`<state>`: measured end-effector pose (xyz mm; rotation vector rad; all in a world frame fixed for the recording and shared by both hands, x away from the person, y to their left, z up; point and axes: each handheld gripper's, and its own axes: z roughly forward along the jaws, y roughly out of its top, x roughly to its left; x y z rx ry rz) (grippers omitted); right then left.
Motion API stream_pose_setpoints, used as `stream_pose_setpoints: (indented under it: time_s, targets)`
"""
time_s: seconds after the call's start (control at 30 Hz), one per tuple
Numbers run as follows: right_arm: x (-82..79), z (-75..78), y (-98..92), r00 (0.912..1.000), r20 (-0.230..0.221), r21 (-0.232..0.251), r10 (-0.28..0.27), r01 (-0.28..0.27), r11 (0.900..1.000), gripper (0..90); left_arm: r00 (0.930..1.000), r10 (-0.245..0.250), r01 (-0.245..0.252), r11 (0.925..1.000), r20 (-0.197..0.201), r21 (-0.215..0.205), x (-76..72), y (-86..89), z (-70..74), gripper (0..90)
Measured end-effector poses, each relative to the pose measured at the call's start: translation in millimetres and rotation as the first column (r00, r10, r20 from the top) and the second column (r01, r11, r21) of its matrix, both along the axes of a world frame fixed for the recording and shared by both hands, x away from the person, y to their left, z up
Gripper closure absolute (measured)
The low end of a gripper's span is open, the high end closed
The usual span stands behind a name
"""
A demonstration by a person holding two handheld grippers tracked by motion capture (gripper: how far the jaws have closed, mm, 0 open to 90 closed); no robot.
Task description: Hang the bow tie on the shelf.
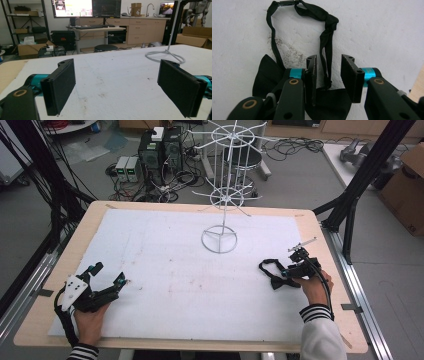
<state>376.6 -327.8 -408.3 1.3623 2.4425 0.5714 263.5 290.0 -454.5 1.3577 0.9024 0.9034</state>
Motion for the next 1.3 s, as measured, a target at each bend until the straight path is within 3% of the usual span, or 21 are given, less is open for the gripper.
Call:
stream_pose_setpoints:
  time_s: [0.17,0.5,0.8,1.0,1.1,1.3]
  targets:
    - [3.3,-3.6,0.2,0.9998,-0.021,-0.002,-0.001,0.001,1.0,68.9,1.0,0.0,0.0,1.0,0.0,0.0,0.0,0.0,0.0,15.2]
    - [5.2,-6.0,3.9,0.9983,-0.057,-0.012,-0.011,0.011,1.0,85.7,1.0,-0.001,0.001,1.0,-0.001,0.0,-0.1,0.1,0.0,15.2]
    - [3.8,-5.0,5.7,0.9977,-0.06,-0.002,-0.03,0.03,1.0,86.7,1.0,-0.001,0.001,1.0,0.0,-0.001,0.0,0.1,0.0,15.2]
    - [0.7,1.0,6.2,0.9996,-0.017,0.027,-0.024,0.024,0.999,86.7,1.0,-0.001,0.001,1.0,0.0,-0.001,0.0,0.2,0.0,15.2]
    - [-3.0,5.5,8.5,0.9994,0.029,0.028,-0.018,0.017,0.999,86.7,1.0,-0.001,0.001,1.0,0.0,-0.001,0.0,0.2,0.0,15.2]
    - [-10.3,10.4,9.6,0.9937,0.111,0.08,-0.009,0.0,0.997,86.7,1.0,-0.001,0.001,1.0,0.0,-0.001,-0.1,0.3,0.0,15.2]
